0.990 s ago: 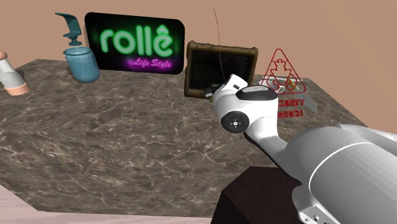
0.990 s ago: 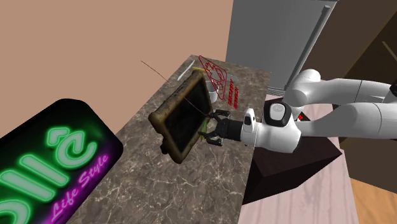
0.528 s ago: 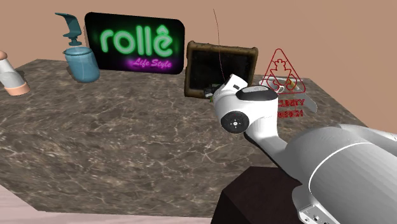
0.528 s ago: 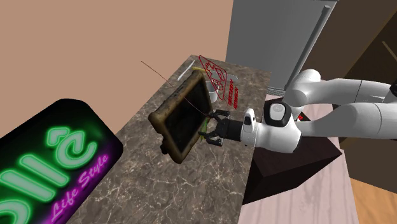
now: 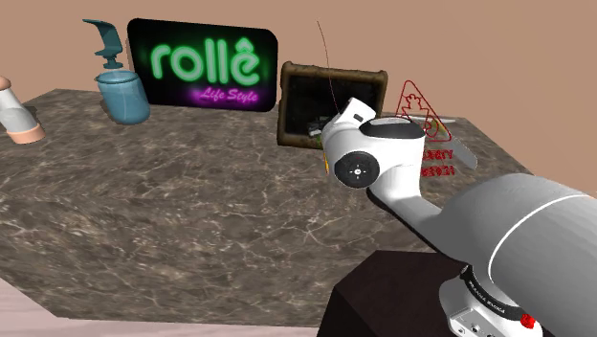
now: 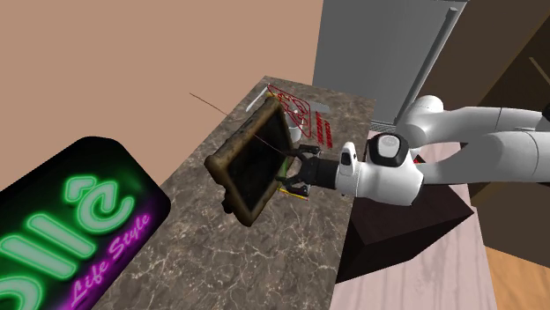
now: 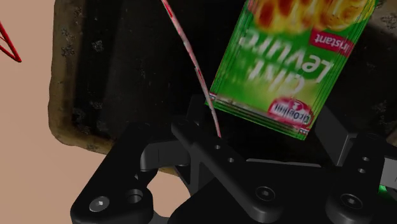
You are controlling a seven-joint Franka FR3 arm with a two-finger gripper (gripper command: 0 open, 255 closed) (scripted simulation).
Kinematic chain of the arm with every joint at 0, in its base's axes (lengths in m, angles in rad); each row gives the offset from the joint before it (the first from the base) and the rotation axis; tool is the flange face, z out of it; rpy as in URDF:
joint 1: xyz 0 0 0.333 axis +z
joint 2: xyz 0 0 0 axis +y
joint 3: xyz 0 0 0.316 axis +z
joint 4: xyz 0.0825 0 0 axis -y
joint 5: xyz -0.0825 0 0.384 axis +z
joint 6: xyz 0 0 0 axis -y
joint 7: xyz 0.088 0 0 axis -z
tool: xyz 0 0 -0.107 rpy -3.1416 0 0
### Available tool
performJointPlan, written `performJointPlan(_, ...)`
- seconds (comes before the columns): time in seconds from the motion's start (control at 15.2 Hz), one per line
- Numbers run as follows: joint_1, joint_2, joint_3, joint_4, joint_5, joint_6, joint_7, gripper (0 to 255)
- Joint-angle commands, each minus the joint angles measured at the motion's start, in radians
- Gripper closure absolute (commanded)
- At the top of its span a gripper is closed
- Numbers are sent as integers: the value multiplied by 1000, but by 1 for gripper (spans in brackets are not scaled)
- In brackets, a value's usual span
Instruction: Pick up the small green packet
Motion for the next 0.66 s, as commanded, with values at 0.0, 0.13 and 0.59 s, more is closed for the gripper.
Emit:
performJointPlan(0.0,14,13,-31,4,-6,-13,-25,255)
performJointPlan(0.13,25,25,-59,10,-11,-25,-47,255)
performJointPlan(0.59,54,55,-128,28,-22,-58,-105,255)
